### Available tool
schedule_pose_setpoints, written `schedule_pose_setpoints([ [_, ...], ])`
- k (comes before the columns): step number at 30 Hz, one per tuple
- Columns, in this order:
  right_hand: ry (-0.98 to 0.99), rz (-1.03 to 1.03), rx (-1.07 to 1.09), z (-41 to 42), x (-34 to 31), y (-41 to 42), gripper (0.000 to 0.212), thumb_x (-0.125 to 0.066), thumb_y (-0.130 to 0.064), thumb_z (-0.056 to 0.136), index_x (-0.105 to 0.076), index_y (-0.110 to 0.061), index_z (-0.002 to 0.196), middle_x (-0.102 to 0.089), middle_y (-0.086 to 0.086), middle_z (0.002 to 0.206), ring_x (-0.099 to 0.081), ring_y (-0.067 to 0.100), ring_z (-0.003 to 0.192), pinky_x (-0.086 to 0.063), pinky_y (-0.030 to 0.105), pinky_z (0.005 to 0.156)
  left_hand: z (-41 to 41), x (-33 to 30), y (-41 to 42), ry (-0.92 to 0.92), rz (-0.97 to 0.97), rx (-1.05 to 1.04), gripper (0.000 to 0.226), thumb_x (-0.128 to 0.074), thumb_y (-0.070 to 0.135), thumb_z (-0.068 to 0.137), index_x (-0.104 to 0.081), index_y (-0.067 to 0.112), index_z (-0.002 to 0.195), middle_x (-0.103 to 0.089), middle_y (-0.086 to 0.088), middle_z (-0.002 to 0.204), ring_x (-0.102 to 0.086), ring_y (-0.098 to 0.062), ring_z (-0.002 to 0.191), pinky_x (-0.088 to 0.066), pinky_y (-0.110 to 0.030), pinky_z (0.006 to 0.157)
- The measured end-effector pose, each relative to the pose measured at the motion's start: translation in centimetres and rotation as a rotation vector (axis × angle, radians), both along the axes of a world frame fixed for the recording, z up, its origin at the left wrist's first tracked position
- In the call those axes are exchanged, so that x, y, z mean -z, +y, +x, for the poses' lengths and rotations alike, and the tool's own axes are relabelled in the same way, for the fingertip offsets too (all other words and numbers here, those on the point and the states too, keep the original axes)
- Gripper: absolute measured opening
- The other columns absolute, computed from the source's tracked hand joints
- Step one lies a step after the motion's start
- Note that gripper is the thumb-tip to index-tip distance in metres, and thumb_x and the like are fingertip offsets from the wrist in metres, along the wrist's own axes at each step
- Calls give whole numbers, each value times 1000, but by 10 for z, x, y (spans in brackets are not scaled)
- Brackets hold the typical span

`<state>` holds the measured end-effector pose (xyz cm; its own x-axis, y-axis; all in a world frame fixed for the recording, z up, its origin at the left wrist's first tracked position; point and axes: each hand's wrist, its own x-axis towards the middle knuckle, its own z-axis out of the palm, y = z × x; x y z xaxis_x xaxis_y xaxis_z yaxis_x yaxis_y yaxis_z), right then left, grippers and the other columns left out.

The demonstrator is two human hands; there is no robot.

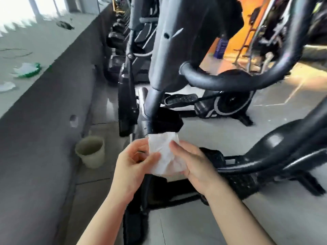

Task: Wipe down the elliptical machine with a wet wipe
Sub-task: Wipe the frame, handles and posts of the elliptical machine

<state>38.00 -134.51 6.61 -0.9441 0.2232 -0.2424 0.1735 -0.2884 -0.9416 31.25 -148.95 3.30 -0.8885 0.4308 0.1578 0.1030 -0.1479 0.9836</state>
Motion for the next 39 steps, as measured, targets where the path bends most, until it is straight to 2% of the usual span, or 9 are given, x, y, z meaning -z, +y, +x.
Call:
schedule_pose_setpoints([
  [4,-58,155,128,34,-28,29,28,-64,-29,87,-66,-16,112,-71,7,107,-71,22,91,-58,38,54,-7,-17,53,178,-45,180,22,-74,11,84,-71,31,92,-71,0,85,-63,-24,74,-51,-32,67],
  [7,7,159,319,59,-55,54,23,-57,-24,92,-66,-10,108,-69,15,107,-70,25,87,-59,39,54,-1,-41,92,254,17,308,16,-72,27,77,-70,38,89,-70,4,85,-64,-19,78,-52,-29,69],
  [13,348,480,691,85,-106,77,18,-50,-15,98,-67,-14,105,-75,5,99,-71,17,92,-59,33,78,4,-97,141,529,220,375,15,-63,45,79,-67,43,93,-67,18,95,-64,-4,87,-45,-10,73],
  [16,431,927,837,92,-121,82,16,-53,-24,98,-68,-24,103,-73,-6,101,-68,9,98,-55,27,86,-2,-118,158,616,300,388,11,-64,35,85,-65,36,96,-65,21,94,-62,-3,88,-44,-9,73],
  [19,488,1761,1043,97,-153,96,26,-46,-13,96,-70,-11,107,-70,-7,103,-61,5,101,-45,15,93,-7,-137,180,616,401,436,12,-61,23,87,-66,31,95,-65,20,92,-62,-1,86,-44,-9,74],
  [23,341,2617,1039,102,-204,134,37,-33,-5,104,-69,5,109,-64,19,121,-50,29,123,-38,38,111,-12,-154,208,665,446,523,12,-58,24,89,-65,30,97,-64,14,96,-61,-1,92,-43,-9,80],
  [26,-34,2709,874,108,-192,152,36,-34,-3,102,-68,2,113,-58,17,132,-44,31,130,-28,34,117,-22,-150,220,756,398,579,16,-55,26,90,-61,32,104,-60,20,103,-54,9,101,-36,-5,86],
  [32,-327,2687,656,111,-159,127,30,-42,-1,95,-70,-1,106,-63,12,127,-50,27,127,-37,38,112,-38,-143,221,743,389,715,19,-59,20,94,-64,20,113,-57,18,108,-50,13,103,-33,-1,87],
  [39,-351,3004,655,105,-303,126,22,-59,5,86,-68,3,105,-66,17,120,-57,35,119,-45,40,99,-32,-209,241,761,551,556,37,-51,21,96,-55,18,133,-45,0,140,-33,-2,129,-16,-4,106],
])
